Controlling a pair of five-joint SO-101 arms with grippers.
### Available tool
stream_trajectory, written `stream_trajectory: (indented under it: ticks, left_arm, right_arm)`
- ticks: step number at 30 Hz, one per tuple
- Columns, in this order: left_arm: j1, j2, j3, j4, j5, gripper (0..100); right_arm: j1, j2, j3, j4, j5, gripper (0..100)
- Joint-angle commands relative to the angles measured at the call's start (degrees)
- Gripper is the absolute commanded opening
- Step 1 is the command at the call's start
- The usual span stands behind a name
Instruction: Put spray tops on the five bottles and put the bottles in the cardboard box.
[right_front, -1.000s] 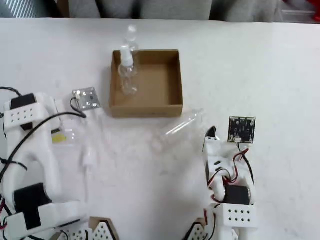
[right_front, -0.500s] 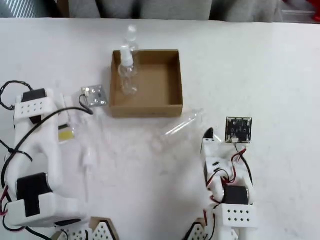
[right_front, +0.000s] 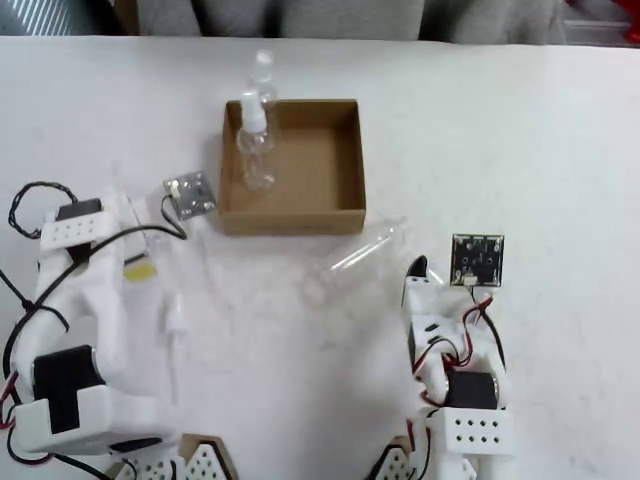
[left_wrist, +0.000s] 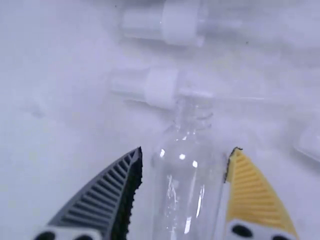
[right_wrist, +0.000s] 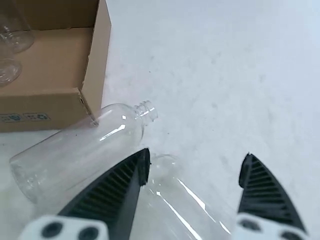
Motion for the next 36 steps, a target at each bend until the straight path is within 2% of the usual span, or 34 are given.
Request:
stream_trajectory:
  ticks: [1, 10, 14, 17, 20, 23, 28, 31, 36]
  left_arm:
    - [0.6, 1.3, -0.8, -1.1, 0.4, 28]
    - [-0.4, 16.8, -9.9, -1.8, 0.9, 27]
    - [-1.3, 17.7, -11.9, -1.6, 3.1, 19]
    - [-1.1, 17.6, -13.3, 2.5, 3.4, 12]
    - [-1.1, 17.6, -17.4, 12.0, 5.4, 11]
    - [-1.2, 17.6, -24.1, 22.5, 14.2, 11]
    - [-3.2, 17.7, -35.3, 34.9, 34.9, 11]
    - [-7.6, 17.8, -39.8, 37.2, 48.4, 11]
    - [-14.6, 18.1, -41.0, 35.4, 68.2, 11]
  right_arm:
    - [-0.6, -0.7, -0.6, -0.3, 0.7, 26.5]
    - [-0.6, -0.7, -0.5, -0.3, 0.7, 26.5]
    - [-0.6, -0.7, -0.5, -0.3, 0.7, 26.5]
    - [-0.6, -0.7, -0.5, -0.3, 0.7, 26.5]
    - [-0.6, -0.7, -0.5, -0.3, 0.7, 26.5]
    - [-0.6, -0.7, -0.5, -0.3, 0.7, 26.5]
    - [-0.5, -0.7, -0.4, -0.3, 0.7, 26.5]
    - [-0.5, -0.7, -0.1, -0.3, 0.7, 26.5]
    - [-0.5, -0.7, 0.0, -0.3, 0.7, 26.5]
